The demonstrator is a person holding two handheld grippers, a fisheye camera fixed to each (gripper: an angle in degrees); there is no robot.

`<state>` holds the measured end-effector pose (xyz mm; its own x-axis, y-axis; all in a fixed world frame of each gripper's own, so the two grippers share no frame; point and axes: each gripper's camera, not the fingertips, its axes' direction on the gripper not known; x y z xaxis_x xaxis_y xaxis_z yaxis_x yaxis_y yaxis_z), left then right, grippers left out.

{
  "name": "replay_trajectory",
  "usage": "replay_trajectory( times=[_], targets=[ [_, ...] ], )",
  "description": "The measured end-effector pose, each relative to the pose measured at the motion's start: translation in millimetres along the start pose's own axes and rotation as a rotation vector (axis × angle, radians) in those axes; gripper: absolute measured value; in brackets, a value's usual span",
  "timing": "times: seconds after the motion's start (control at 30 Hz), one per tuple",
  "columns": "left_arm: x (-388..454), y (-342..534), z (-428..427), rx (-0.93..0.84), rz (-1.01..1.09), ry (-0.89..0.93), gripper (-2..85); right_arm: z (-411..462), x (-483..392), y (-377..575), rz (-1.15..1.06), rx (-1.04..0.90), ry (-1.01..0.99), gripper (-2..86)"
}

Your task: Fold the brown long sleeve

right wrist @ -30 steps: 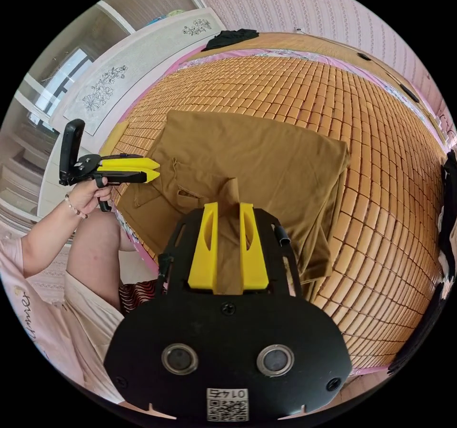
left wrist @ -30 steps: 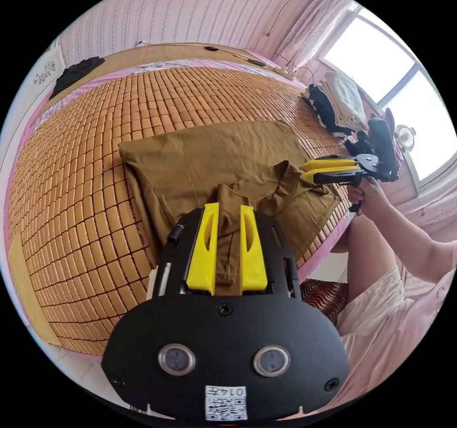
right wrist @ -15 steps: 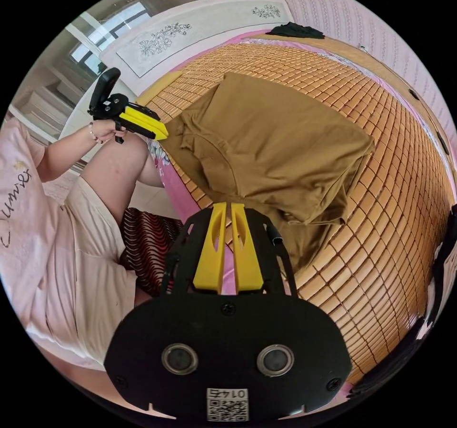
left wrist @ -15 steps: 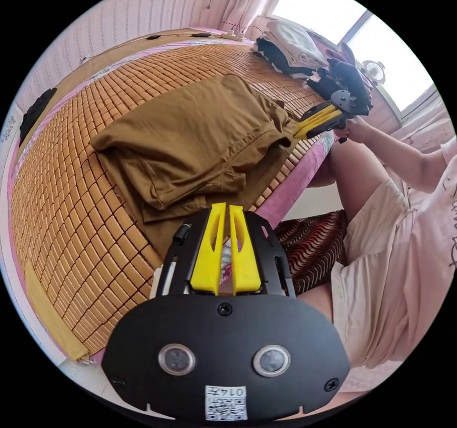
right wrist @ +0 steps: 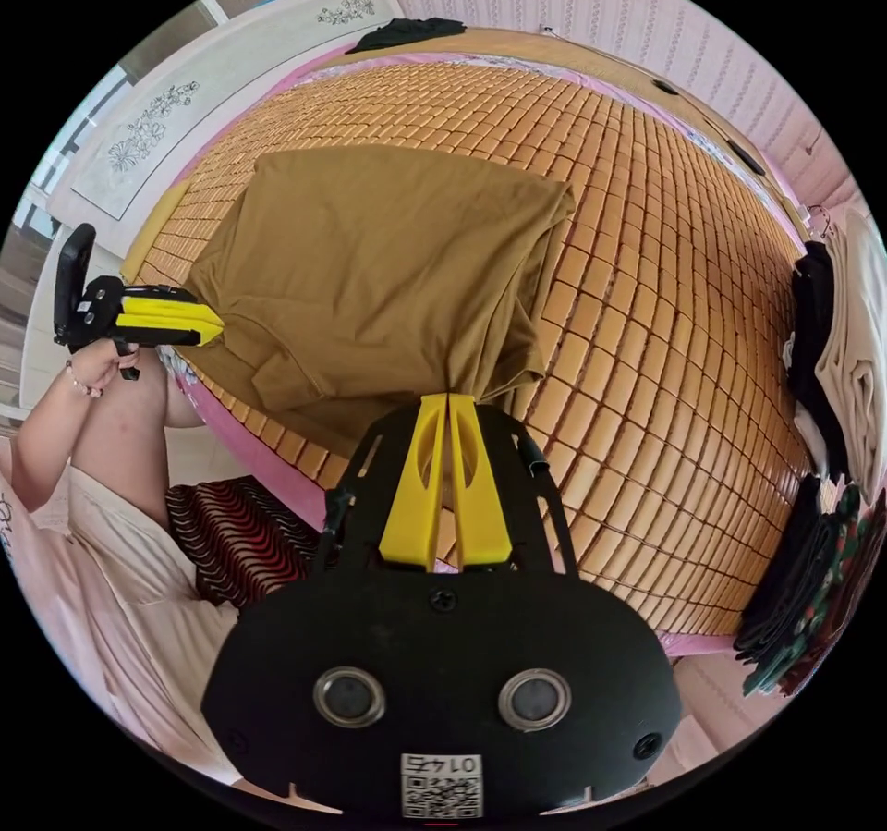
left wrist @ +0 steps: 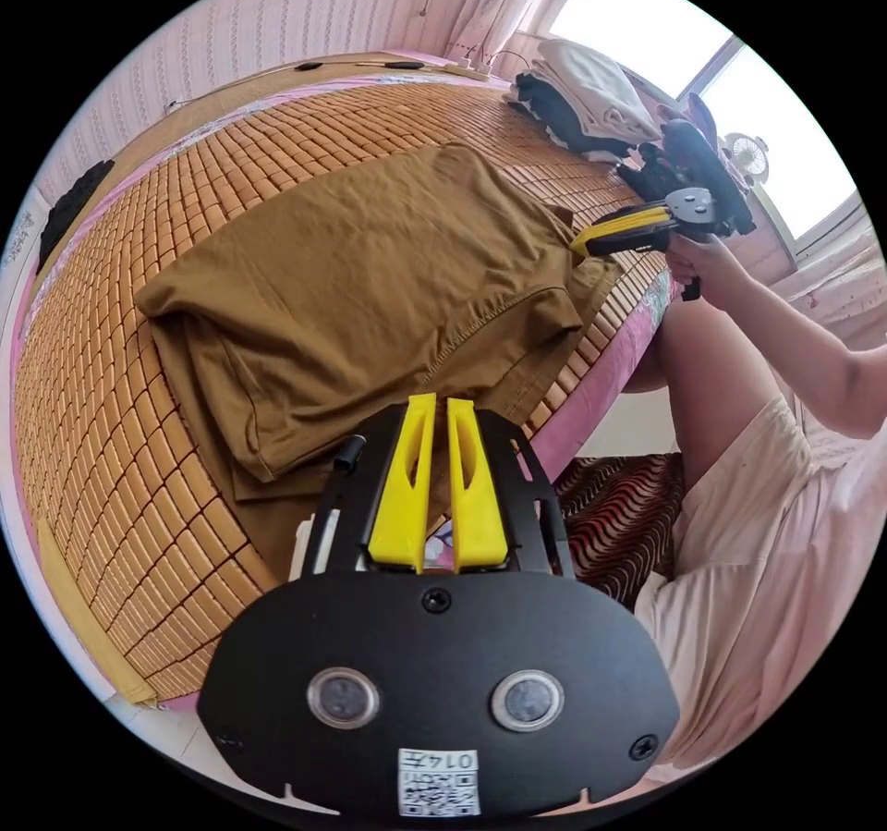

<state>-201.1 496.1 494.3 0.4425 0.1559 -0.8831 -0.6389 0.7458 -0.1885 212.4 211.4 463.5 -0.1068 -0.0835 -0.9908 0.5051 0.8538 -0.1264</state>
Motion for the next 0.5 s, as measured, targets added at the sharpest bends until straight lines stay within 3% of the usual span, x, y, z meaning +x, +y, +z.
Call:
replay_trajectory(
  times=[0.37, 0.5],
  targets=[
    [11, 24, -20, 0.104, 0.057, 0.134, -1.0, -59, -49, -48, -0.071, 0.043, 0.071, -0.3],
    [18, 12, -22, 0.155, 0.066, 0.120, -1.0, -64, -105, -87, -0.204, 0.072, -0.114, -0.3]
  ],
)
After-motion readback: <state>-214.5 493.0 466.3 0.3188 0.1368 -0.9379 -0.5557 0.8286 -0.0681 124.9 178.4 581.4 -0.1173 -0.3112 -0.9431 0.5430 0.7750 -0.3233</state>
